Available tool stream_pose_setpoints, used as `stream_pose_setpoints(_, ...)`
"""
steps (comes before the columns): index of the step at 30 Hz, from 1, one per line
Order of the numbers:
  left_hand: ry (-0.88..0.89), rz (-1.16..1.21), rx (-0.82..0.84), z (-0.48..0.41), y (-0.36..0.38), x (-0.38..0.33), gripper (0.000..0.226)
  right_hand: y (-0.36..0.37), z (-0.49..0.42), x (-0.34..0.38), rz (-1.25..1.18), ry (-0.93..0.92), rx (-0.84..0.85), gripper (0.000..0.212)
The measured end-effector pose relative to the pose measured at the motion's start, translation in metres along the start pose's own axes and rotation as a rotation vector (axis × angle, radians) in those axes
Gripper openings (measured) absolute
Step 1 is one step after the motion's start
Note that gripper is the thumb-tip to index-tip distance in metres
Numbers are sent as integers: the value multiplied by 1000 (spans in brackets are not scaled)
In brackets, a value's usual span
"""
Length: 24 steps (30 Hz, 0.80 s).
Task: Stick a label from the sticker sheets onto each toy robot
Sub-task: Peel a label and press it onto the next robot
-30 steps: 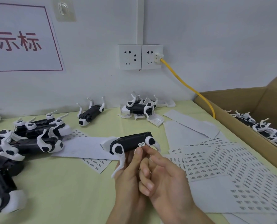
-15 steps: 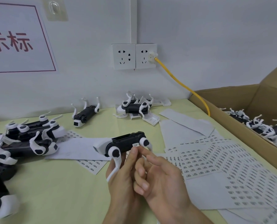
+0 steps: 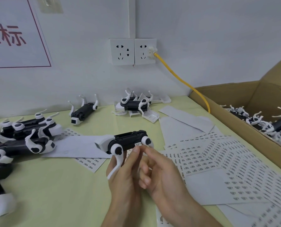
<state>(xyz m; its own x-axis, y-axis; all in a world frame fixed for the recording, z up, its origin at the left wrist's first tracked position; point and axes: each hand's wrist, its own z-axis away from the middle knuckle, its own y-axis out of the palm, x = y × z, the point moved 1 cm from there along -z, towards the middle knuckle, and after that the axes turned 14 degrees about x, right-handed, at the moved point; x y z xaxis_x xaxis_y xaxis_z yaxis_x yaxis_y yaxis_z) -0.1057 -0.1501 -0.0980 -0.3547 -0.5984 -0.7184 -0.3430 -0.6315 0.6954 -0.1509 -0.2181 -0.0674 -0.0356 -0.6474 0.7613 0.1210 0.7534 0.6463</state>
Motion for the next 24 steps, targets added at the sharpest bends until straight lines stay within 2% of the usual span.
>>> stream_pose_setpoints(1, 16, -20, 4, 1, 1, 2, 34, -1, -1, -1, 19, -15, -40, 14)
stream_pose_setpoints(5, 39, -41, 18, 4, 8, 7, 26, -4, -1, -4, 36, -65, -169, 36)
stream_pose_setpoints(10, 35, -31, 29, 7, 14, 7, 24, -5, -1, -2, -12, -83, -201, 38)
stream_pose_setpoints(17, 30, -17, -7, 8, 14, 10, 43, -4, 0, -3, 4, -83, -243, 39)
stream_pose_setpoints(24, 54, -71, 1, 5, 9, 12, 25, -5, -2, -5, -44, -28, -205, 46)
